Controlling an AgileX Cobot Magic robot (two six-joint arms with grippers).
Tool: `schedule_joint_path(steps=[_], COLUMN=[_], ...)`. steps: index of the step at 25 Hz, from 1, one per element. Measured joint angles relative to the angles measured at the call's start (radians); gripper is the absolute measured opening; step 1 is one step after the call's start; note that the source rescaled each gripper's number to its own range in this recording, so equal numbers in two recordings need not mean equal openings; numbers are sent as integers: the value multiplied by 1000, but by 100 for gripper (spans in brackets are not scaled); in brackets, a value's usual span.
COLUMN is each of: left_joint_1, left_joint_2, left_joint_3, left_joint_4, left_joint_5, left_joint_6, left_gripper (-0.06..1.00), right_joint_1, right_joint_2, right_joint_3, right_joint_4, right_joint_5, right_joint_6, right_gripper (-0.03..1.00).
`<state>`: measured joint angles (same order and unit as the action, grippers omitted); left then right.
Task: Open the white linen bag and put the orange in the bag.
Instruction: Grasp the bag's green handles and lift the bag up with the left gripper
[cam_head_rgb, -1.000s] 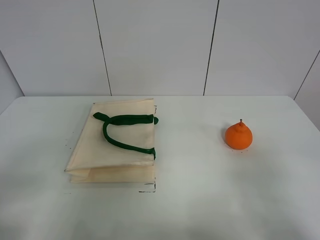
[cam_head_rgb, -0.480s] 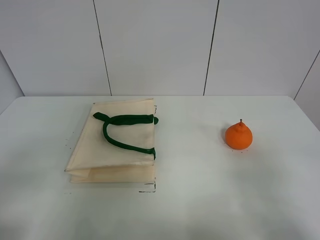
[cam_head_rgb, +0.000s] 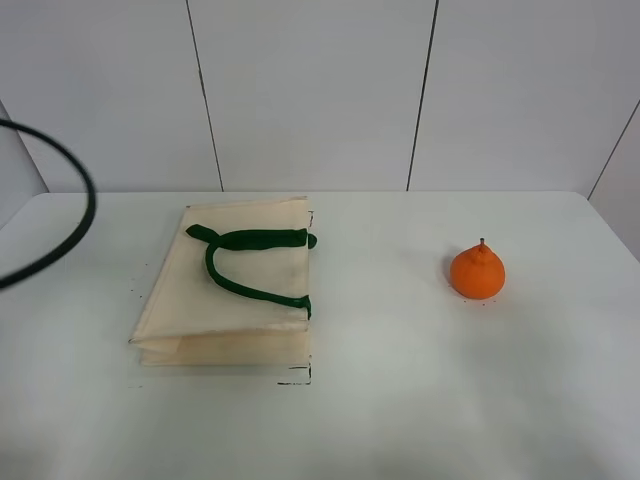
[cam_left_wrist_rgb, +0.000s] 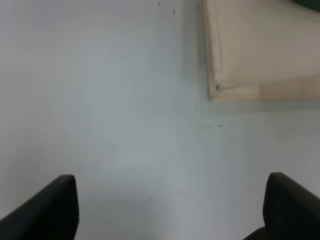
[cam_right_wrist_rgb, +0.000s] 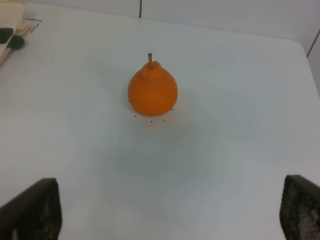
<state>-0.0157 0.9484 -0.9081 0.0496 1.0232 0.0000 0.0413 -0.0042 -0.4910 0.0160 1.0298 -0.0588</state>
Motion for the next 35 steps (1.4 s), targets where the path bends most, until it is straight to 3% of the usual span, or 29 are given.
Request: schedule_joint_path(steps=[5, 11, 18, 23, 35], left_joint_1=[0, -14, -185, -285, -297], left_joint_2=[390, 746, 1004, 1143, 1316], left_joint_3=[-223, -489, -684, -746, -751], left_joint_4=[0, 2, 2, -5, 16], left_joint_5=[-30, -61, -67, -91, -255], left_joint_6=[-7, -103, -230, -287, -345], left_gripper=[100, 100, 100, 100, 100], right_joint_1=[0, 0, 0, 0, 0], right_joint_2=[0, 0, 0, 0, 0], right_joint_3=[0, 0, 0, 0, 0], right_joint_4=[0, 0, 0, 0, 0], right_joint_5=[0, 0, 0, 0, 0], right_joint_6=[0, 0, 0, 0, 0], right_gripper=[100, 100, 100, 100, 100])
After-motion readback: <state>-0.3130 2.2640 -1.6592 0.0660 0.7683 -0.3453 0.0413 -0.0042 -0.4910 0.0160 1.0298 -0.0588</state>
